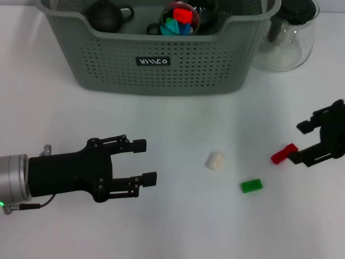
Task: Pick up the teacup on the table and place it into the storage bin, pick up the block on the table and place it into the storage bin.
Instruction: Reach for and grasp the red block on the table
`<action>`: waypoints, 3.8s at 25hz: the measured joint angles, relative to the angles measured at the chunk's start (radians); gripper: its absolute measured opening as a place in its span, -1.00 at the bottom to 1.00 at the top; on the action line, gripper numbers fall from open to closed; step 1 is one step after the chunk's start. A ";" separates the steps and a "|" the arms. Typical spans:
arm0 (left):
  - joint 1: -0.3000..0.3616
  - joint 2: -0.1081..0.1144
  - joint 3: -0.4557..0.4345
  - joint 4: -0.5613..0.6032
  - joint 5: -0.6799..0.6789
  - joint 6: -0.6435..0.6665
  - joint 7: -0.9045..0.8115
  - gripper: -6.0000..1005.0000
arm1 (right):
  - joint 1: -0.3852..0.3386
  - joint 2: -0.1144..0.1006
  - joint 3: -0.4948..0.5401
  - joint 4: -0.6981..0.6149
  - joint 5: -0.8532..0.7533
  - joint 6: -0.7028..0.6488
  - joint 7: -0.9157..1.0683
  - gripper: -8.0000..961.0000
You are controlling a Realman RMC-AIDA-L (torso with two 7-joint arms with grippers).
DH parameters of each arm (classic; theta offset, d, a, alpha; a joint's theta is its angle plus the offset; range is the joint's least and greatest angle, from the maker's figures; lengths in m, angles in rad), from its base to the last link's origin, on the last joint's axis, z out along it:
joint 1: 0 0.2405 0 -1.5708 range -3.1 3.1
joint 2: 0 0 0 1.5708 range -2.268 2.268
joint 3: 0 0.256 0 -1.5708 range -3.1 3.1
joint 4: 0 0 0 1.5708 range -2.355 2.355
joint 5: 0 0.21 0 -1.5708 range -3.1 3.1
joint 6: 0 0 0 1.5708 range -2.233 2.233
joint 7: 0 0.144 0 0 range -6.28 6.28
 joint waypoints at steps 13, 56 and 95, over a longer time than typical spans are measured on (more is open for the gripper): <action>0.002 -0.002 -0.002 0.000 0.000 -0.004 -0.002 0.52 | 0.040 -0.008 -0.042 0.115 -0.081 0.031 0.022 0.58; 0.007 -0.003 -0.002 -0.001 0.000 -0.042 -0.005 0.52 | 0.132 -0.026 -0.033 0.436 -0.088 0.225 0.024 0.55; 0.002 -0.001 -0.002 -0.014 0.000 -0.039 -0.005 0.52 | 0.085 0.000 -0.224 0.278 -0.179 0.231 0.087 -0.07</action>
